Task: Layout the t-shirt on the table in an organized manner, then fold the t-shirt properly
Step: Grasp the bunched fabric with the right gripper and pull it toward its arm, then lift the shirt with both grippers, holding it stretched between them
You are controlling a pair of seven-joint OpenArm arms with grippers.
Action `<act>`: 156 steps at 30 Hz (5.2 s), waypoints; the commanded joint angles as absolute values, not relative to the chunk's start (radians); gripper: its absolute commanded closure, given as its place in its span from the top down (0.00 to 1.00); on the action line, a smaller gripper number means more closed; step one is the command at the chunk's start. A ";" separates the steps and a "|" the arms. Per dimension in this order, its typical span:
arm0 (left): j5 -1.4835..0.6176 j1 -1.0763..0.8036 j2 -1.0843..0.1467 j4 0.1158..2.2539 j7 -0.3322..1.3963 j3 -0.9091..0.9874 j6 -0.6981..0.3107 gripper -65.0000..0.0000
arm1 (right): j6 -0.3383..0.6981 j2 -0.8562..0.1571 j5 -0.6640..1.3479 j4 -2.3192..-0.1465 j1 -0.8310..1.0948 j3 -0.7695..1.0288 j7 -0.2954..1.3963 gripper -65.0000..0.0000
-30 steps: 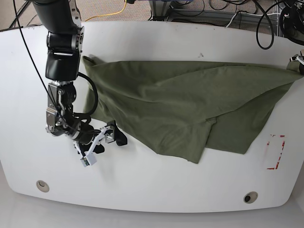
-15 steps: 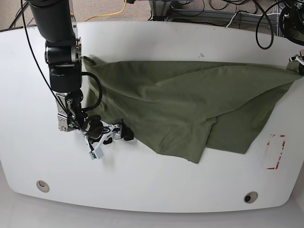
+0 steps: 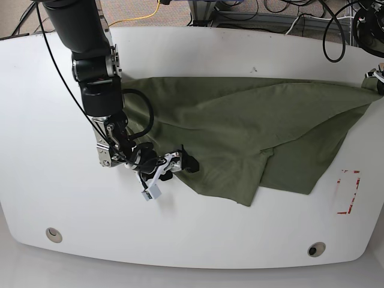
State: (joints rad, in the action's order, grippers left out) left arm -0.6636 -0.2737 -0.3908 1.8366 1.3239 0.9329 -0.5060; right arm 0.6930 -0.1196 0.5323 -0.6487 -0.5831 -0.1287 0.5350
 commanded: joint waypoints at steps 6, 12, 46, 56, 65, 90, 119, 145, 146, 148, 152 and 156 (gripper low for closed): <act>-0.671 -0.269 -0.414 1.854 1.311 0.938 -0.506 0.00 | 0.698 -0.090 0.536 -0.661 -0.604 -0.130 0.549 1.00; -0.671 -0.271 -0.414 1.854 1.311 0.938 -0.506 0.00 | 0.698 -0.084 0.536 -0.661 -0.607 -0.130 0.545 0.77; -0.671 -0.268 -0.412 1.854 1.311 0.906 -0.507 0.00 | 0.698 -0.108 0.545 -0.990 -0.545 -0.125 0.722 0.00; -0.671 -0.263 -0.412 1.854 1.311 0.905 -0.507 0.00 | 0.687 -0.114 0.547 -1.409 -0.390 -0.031 0.928 0.00; -0.673 -0.191 -0.412 1.854 1.308 0.906 -0.507 0.00 | 0.698 -0.128 0.547 -1.643 -0.248 0.084 1.024 0.00; -0.671 -0.018 -0.378 1.890 1.307 0.817 -0.506 0.00 | 0.698 -0.185 0.547 -2.005 0.229 0.163 1.035 0.00; -0.671 -0.018 -0.377 1.888 1.307 0.796 -0.506 0.00 | 0.698 -0.163 0.539 -1.888 0.216 0.162 1.033 0.45; -0.671 -0.021 -0.377 1.888 1.307 0.796 -0.506 0.00 | 0.698 -0.101 0.539 -1.764 0.111 0.159 1.033 0.33; -0.671 -0.021 -0.377 1.888 1.307 0.796 -0.506 0.00 | 0.698 -0.101 0.539 -1.764 0.110 0.159 1.033 0.26; -0.671 -0.021 -0.377 1.888 1.307 0.797 -0.506 0.00 | 0.698 -0.101 0.539 -1.764 0.110 0.159 1.033 0.09; -0.671 -0.021 -0.377 1.888 1.307 0.797 -0.506 0.00 | 0.698 -0.101 0.541 -1.768 0.111 0.159 1.033 0.01; -0.671 -0.021 -0.377 1.888 1.307 0.797 -0.506 0.00 | 0.698 -0.101 0.545 -1.807 0.114 0.162 1.035 0.00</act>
